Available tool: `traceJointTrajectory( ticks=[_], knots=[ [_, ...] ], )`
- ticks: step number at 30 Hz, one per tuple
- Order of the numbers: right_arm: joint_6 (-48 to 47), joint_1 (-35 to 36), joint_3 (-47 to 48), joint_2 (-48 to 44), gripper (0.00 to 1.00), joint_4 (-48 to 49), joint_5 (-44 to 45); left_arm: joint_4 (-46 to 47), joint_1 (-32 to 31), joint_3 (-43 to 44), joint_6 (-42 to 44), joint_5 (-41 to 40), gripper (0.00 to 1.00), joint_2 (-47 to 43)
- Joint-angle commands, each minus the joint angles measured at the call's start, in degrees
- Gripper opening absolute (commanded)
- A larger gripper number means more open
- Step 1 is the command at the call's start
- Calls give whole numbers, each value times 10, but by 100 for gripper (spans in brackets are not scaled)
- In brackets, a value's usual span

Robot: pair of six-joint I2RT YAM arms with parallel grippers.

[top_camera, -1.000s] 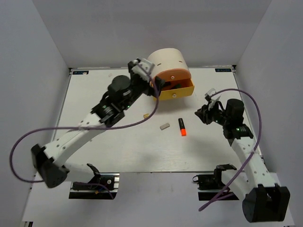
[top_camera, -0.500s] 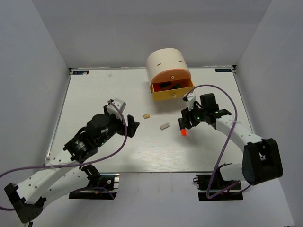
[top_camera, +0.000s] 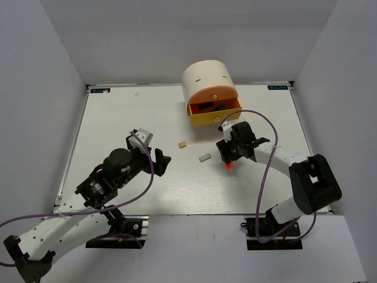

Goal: Sort the stationery into containers
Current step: Pick up the pen from the center of the board.

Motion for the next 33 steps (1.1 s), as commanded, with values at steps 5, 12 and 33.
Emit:
traceJointTrajectory(
  ticks=[5,12,33],
  knots=[
    [18,11,-9,38,62,43,58,-10,0,-3,0,19,99,13],
    [18,13,-15,45,49,36,48,-10,0,-3,0,19,99,2],
    [-308,22,39,-264,16,54,18,-10,0,-3,0,19,99,23]
  ],
)
